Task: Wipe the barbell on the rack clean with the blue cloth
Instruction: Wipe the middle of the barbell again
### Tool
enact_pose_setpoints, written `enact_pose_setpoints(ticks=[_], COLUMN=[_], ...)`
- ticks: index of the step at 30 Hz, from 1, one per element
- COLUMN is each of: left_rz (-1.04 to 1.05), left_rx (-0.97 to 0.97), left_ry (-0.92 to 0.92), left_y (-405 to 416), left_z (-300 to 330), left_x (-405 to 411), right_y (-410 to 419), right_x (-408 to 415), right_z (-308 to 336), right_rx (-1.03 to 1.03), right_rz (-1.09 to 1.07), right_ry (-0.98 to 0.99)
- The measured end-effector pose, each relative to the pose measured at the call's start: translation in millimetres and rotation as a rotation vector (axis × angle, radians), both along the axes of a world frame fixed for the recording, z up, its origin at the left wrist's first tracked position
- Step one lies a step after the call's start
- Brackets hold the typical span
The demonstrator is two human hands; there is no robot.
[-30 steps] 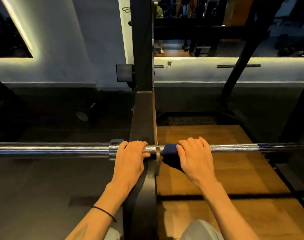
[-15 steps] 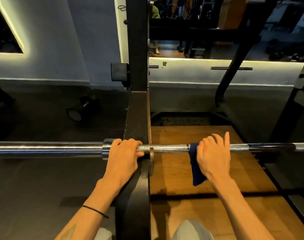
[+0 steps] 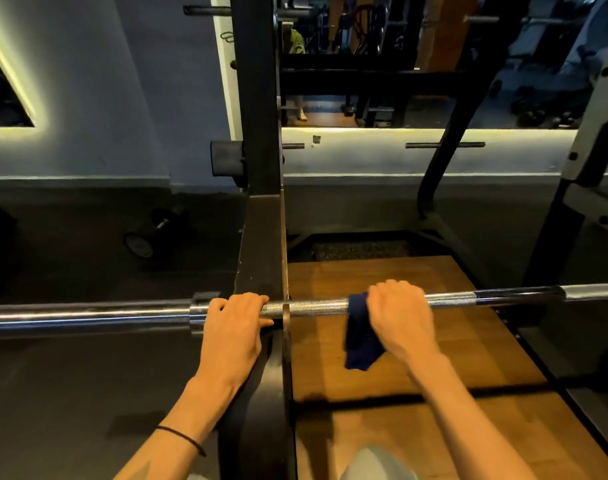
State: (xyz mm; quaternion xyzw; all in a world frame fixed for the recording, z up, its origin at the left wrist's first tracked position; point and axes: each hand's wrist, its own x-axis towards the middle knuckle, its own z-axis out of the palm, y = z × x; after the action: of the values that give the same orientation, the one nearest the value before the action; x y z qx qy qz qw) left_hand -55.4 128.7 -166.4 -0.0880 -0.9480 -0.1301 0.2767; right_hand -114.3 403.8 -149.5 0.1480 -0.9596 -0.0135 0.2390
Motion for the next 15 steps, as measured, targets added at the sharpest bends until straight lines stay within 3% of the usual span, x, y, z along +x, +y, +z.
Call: enact_pose_setpoints(ticks=[3, 8, 12, 15], left_rz=[-0.008, -0.032, 0.031, 0.063], left_rx=[0.044, 0.132, 0.14, -0.12], left_ry=[0.13, 0.262, 0.049, -0.192], left_y=[3, 9, 9, 9], left_z=[-8, -12, 0, 30], left_x=[0, 7, 5, -4], right_y=[40, -13, -82, -98], right_x=[-2, 14, 19, 19], right_z=[-2, 6, 7, -1], right_rx=[-0.094, -0.186, -0.043, -0.046], right_rz=[-0.12, -0.122, -0.005, 0.041], right_ry=[-0.03, -0.033, -0.133, -0.143])
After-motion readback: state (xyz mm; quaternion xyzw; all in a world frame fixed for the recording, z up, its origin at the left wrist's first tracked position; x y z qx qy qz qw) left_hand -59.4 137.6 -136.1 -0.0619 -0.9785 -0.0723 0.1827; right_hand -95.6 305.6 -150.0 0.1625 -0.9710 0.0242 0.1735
